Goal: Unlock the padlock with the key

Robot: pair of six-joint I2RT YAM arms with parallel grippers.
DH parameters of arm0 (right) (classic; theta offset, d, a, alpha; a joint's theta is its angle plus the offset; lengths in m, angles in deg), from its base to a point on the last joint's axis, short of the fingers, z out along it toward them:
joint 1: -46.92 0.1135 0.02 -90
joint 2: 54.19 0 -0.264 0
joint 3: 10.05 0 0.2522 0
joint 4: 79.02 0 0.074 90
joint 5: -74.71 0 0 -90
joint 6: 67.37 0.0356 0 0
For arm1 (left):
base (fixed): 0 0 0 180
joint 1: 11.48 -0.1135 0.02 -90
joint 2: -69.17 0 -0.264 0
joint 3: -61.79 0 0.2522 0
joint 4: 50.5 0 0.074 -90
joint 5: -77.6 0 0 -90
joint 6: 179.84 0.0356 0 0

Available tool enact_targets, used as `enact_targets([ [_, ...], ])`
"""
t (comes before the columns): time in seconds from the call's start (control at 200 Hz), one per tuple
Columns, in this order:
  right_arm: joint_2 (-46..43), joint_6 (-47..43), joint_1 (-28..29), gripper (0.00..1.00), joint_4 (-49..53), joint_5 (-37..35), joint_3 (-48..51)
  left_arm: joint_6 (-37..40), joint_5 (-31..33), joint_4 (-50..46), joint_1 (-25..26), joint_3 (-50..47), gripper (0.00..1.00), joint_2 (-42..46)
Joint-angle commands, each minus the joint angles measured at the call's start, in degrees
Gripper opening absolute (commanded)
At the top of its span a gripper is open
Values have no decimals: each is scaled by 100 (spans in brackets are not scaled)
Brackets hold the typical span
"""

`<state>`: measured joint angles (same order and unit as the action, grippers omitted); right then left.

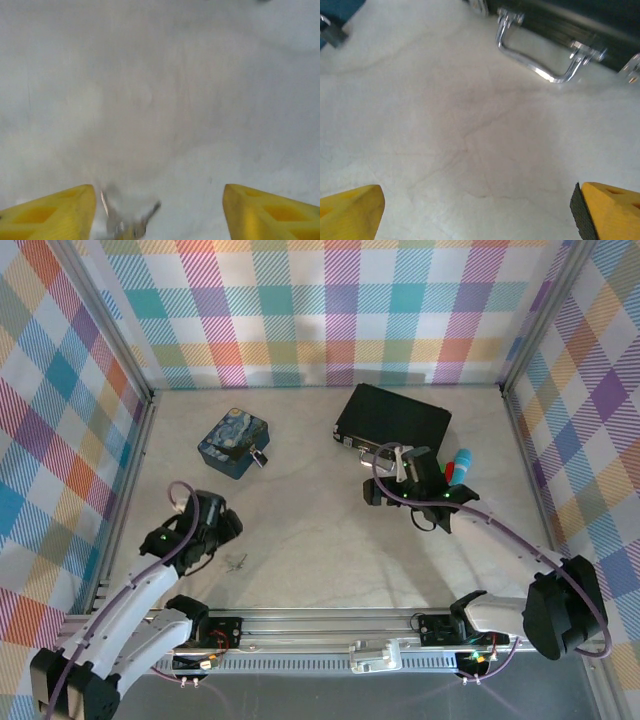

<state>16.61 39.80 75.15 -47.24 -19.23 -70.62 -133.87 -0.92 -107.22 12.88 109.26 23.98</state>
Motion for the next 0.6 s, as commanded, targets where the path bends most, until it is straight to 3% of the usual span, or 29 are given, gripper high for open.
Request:
enact_targets([
  [0.0,159,156,25,99,419,73,-283,-1243,2,-666,605,-374,60,99],
  [0.17,302,81,25,99,643,194,-416,-1798,415,-506,1331,-532,53,-305],
  [0.245,367,42,25,99,773,213,-475,-1857,512,-309,1437,-537,45,-590],
  [0.595,278,-241,25,99,1166,-78,-733,-2007,347,973,1856,-476,40,-2078],
])
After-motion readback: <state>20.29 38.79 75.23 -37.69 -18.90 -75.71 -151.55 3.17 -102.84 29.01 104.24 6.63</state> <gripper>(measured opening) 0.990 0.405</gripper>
